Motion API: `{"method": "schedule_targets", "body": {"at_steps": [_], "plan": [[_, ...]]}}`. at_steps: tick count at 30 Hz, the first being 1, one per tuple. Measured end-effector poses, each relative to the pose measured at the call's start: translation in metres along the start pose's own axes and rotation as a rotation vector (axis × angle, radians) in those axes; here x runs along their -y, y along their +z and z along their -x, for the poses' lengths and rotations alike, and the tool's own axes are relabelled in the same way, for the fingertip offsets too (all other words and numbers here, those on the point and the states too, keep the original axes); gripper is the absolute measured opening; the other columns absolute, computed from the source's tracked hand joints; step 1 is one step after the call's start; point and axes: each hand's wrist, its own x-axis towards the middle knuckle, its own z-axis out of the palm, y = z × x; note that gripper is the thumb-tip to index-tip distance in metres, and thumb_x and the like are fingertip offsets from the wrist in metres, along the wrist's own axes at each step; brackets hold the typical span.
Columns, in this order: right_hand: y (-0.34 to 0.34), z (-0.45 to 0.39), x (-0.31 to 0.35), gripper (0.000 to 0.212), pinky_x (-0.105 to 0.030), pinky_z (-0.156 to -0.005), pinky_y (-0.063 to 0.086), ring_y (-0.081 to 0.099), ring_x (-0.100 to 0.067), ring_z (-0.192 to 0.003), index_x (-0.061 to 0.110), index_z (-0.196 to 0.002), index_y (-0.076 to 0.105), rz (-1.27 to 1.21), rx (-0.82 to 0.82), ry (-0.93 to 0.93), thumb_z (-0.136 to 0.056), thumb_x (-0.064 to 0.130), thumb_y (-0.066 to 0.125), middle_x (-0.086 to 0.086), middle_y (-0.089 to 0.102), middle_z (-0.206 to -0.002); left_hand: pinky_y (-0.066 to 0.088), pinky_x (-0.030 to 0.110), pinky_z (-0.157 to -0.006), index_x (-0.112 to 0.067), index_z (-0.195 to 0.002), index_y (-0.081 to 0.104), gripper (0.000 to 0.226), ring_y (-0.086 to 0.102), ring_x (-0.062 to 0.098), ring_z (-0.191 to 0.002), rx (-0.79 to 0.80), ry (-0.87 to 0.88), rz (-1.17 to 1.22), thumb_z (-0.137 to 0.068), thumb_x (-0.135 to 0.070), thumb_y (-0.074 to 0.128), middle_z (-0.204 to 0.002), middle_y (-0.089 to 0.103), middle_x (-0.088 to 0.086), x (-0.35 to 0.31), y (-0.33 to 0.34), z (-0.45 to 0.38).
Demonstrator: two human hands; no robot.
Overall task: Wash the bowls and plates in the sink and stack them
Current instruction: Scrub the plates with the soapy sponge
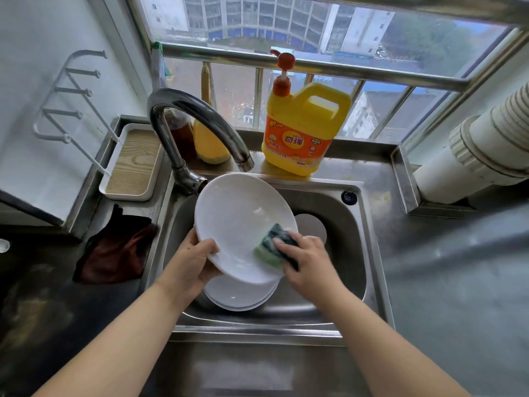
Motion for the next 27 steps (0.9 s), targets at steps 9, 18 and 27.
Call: {"method": "schedule_targets", "body": {"at_steps": [9,18,27], "plan": [[0.007,0.015,0.043,0.048,-0.019,-0.104,0.019,0.034,-0.026,-0.122,0.030,-0.136,0.051,-0.141,0.064,-0.024,-0.088,0.030,0.055,-0.001,0.041,-0.145,0.056,0.034,-0.052,-0.021,-0.107,0.058,0.044,0.063,0.029,-0.086,0.002,0.006,0.027,-0.087,0.012,0.037,-0.102,0.065,0.011,0.000,0.004,-0.005],[-0.002,-0.009,-0.008,0.047,-0.034,-0.110,0.025,0.033,-0.031,-0.123,0.033,-0.135,0.052,0.057,0.033,0.160,-0.089,0.023,0.057,-0.002,0.038,-0.148,0.056,0.033,-0.054,-0.020,-0.107,0.059,0.039,0.061,0.029,-0.093,0.014,-0.022,-0.014,-0.087,0.009,0.041,-0.105,0.064,0.011,0.002,0.003,-0.005],[0.010,0.013,0.046,0.049,-0.028,-0.109,0.026,0.038,-0.025,-0.121,0.034,-0.133,0.054,-0.178,0.064,-0.106,-0.084,0.031,0.055,-0.003,0.044,-0.143,0.058,0.034,-0.053,-0.010,-0.097,0.061,0.030,0.068,0.025,-0.072,-0.008,0.001,-0.059,-0.089,0.010,0.039,-0.089,0.068,0.013,-0.001,0.004,-0.005]]}}
